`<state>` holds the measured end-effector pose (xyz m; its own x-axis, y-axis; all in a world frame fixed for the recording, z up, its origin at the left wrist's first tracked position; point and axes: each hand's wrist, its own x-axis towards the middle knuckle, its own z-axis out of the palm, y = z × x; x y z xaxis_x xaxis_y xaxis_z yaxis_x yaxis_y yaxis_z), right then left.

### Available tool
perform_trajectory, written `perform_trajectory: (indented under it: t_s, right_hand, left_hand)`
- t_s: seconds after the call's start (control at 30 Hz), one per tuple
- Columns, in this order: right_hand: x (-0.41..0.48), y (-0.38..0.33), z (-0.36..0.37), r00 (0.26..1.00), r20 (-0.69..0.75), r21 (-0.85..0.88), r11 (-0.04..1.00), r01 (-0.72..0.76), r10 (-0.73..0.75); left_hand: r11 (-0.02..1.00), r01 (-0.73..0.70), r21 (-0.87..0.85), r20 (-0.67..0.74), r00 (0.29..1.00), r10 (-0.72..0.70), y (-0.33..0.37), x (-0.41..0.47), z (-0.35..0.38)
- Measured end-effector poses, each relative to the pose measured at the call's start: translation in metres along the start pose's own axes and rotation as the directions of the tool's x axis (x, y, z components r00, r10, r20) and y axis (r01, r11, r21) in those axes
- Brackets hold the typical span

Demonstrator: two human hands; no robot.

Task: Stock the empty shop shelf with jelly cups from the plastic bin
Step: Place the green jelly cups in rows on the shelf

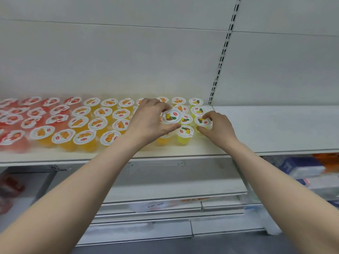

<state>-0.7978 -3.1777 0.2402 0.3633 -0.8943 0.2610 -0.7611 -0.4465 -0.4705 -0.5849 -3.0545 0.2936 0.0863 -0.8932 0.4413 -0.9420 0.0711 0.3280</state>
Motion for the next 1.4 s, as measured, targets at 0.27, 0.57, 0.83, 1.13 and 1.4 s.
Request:
perform_trajectory:
  t_s: [0.27,0.57,0.83,1.13,1.4]
  right_hand:
    - [0.003,0.016,-0.015,0.98,0.08,-0.139,0.972,0.192,-0.182]
    - [0.006,0.041,-0.052,0.936,0.186,-0.311,0.886,0.345,-0.299]
    - [0.008,0.054,-0.055,0.915,0.115,-0.315,0.859,0.404,-0.388]
    - [0.013,0.056,-0.052,0.892,0.092,-0.286,0.846,0.449,-0.442]
    - [0.013,0.046,-0.058,0.839,0.047,-0.231,0.811,0.537,-0.542]
  left_hand:
    - [1.0,-0.017,-0.008,-0.04,0.999,0.017,0.03,0.007,0.011]
    - [0.996,-0.067,0.066,0.032,0.997,0.065,0.077,0.008,0.048]
    - [0.969,-0.06,0.238,0.003,0.998,0.061,0.082,0.003,0.087]
    - [0.955,-0.029,0.296,-0.019,0.999,0.036,0.085,0.001,0.093]
    - [0.966,0.045,0.255,-0.082,0.996,-0.024,0.082,-0.005,0.074]
